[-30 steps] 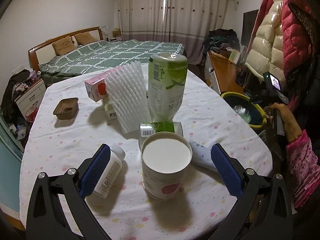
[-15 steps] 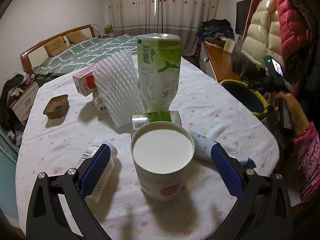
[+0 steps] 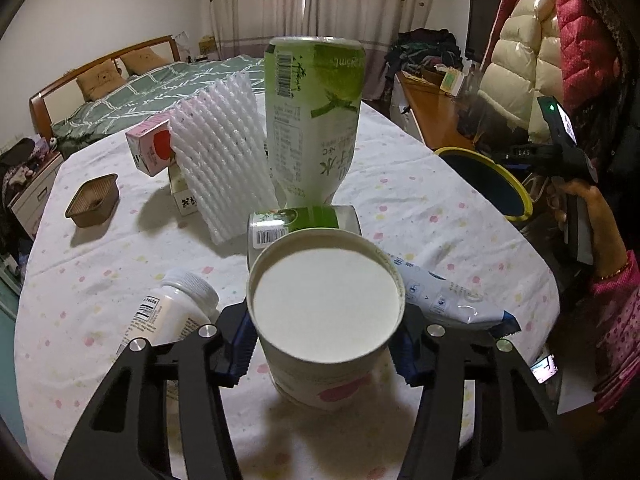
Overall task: Collect trash
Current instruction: 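Carry the green bag to the yellow-rimmed bin and open the right gripper, then grasp the white cup with the left gripper and drop it into the bin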
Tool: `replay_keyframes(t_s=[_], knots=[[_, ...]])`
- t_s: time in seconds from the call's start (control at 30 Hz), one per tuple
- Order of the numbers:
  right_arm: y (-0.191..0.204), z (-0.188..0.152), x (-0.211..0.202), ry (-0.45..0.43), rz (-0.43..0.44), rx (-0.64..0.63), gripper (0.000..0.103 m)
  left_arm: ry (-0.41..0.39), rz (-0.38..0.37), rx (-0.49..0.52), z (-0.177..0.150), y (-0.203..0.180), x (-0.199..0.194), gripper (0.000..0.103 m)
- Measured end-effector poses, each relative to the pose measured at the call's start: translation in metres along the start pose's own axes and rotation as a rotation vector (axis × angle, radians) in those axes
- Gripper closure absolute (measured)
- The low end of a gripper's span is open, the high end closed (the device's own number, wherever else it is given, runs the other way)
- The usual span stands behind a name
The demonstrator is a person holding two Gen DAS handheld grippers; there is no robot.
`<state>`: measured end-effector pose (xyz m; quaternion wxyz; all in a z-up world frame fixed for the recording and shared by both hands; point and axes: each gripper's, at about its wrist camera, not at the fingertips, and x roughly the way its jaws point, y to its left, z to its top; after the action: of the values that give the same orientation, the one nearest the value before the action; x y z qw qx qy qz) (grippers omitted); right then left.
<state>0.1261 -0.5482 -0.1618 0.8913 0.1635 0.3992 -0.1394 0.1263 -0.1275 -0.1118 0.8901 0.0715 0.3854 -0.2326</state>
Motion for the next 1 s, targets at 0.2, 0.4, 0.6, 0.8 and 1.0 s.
replay_keyframes(t_s=[0.2,0.4,0.6,0.8,1.0], knots=[[0.006,-0.007,-0.011,-0.019,0.015,-0.017,0.078,-0.024,0.004,0.014,0.003,-0.006,-0.016,0.049],[0.005,-0.013,-0.025,-0.048,0.015,-0.027,0.078,-0.04,-0.009,0.03,0.013,-0.018,-0.03,0.049],[-0.001,-0.021,-0.038,-0.077,0.019,-0.03,0.078,-0.052,-0.042,0.082,0.036,-0.047,-0.031,0.049],[-0.01,-0.036,-0.051,-0.094,0.013,-0.018,0.078,-0.053,-0.13,0.152,0.071,-0.089,-0.01,0.049],[-0.027,-0.046,-0.066,-0.117,-0.013,-0.001,0.078,-0.058,-0.219,0.258,0.111,-0.149,0.019,0.049]])
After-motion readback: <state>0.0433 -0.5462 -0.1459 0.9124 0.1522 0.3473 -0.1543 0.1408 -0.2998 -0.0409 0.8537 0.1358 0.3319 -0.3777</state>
